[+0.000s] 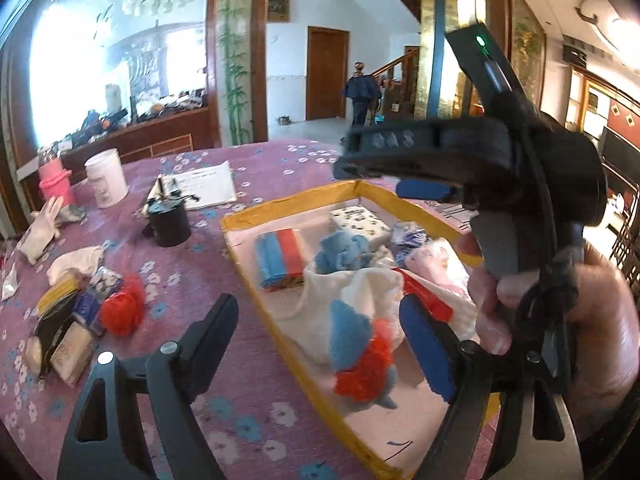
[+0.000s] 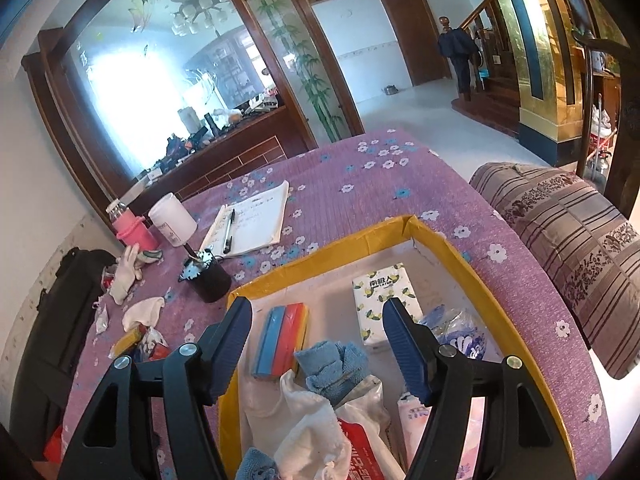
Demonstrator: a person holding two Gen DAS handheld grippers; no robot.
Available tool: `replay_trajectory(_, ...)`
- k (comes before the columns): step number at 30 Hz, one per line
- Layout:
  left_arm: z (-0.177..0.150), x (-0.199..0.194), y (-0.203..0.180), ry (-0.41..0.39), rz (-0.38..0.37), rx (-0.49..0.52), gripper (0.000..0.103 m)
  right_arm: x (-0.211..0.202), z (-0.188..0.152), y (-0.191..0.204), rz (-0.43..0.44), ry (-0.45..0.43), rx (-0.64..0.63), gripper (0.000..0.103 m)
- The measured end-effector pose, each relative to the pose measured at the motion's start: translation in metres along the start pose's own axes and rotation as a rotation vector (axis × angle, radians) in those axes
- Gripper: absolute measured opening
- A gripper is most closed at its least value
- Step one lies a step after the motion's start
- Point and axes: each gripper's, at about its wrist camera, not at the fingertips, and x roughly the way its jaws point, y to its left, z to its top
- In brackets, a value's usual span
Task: Organize soft objects
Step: 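Open both grippers to release the towel and mesh bundle into the tray, then move both grippers back to the items on the table, then grasp the black-label bag with the left gripper while the right grasps the red mesh bag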
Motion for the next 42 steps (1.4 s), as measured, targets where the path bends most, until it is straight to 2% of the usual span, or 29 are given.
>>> replay_trajectory(5, -0.002, -0.022, 0.026, 0.014, 0.021, -0.039, 0.082, 0.001, -0.004, 0.015, 0.019, 0.000, -0.051, 0.072)
replay_trajectory(10, -0.020, -0.054, 0.065, 0.002, 0.096, -0.069, 0.082, 0.001, -0.010, 0.032, 0.065, 0.002, -0.092, 0.072)
replay_trajectory(16, -0.046, -0.085, 0.138, 0.032, 0.162, -0.212, 0.082, -0.004, -0.025, 0.078, 0.194, 0.016, -0.193, 0.074)
replay_trajectory(20, -0.065, -0.105, 0.191, 0.050, 0.207, -0.334, 0.082, 0.003, -0.043, 0.117, 0.312, 0.097, -0.231, 0.079)
replay_trajectory(23, -0.077, -0.116, 0.220, 0.052, 0.252, -0.389, 0.082, 0.020, -0.062, 0.146, 0.393, 0.215, -0.179, 0.080)
replay_trajectory(26, -0.080, -0.119, 0.248, 0.073, 0.276, -0.435, 0.082, 0.043, -0.079, 0.164, 0.405, 0.318, -0.117, 0.080)
replay_trajectory(28, -0.076, -0.116, 0.261, 0.084, 0.280, -0.454, 0.082, 0.053, -0.088, 0.176, 0.374, 0.320, -0.113, 0.080)
replay_trajectory(31, -0.061, -0.098, 0.281, 0.156, 0.281, -0.443, 0.082, 0.058, -0.099, 0.179, 0.371, 0.254, -0.154, 0.080)
replay_trajectory(32, -0.056, -0.092, 0.285, 0.174, 0.277, -0.435, 0.082, 0.062, -0.103, 0.178, 0.350, 0.257, -0.190, 0.080)
replay_trajectory(34, -0.046, -0.076, 0.291, 0.231, 0.253, -0.420, 0.083, 0.065, -0.106, 0.175, 0.321, 0.250, -0.234, 0.080)
replay_trajectory(35, -0.038, -0.063, 0.293, 0.257, 0.218, -0.411, 0.084, 0.067, -0.105, 0.173, 0.303, 0.249, -0.248, 0.080)
replay_trajectory(37, -0.027, -0.042, 0.296, 0.294, 0.219, -0.392, 0.088, 0.070, -0.102, 0.168, 0.286, 0.257, -0.250, 0.080)
replay_trajectory(40, -0.020, -0.013, 0.299, 0.357, 0.225, -0.374, 0.088, 0.068, -0.094, 0.158, 0.327, 0.254, -0.189, 0.080)
replay_trajectory(42, -0.020, 0.004, 0.299, 0.390, 0.199, -0.367, 0.088, 0.067, -0.094, 0.159, 0.334, 0.258, -0.188, 0.080)
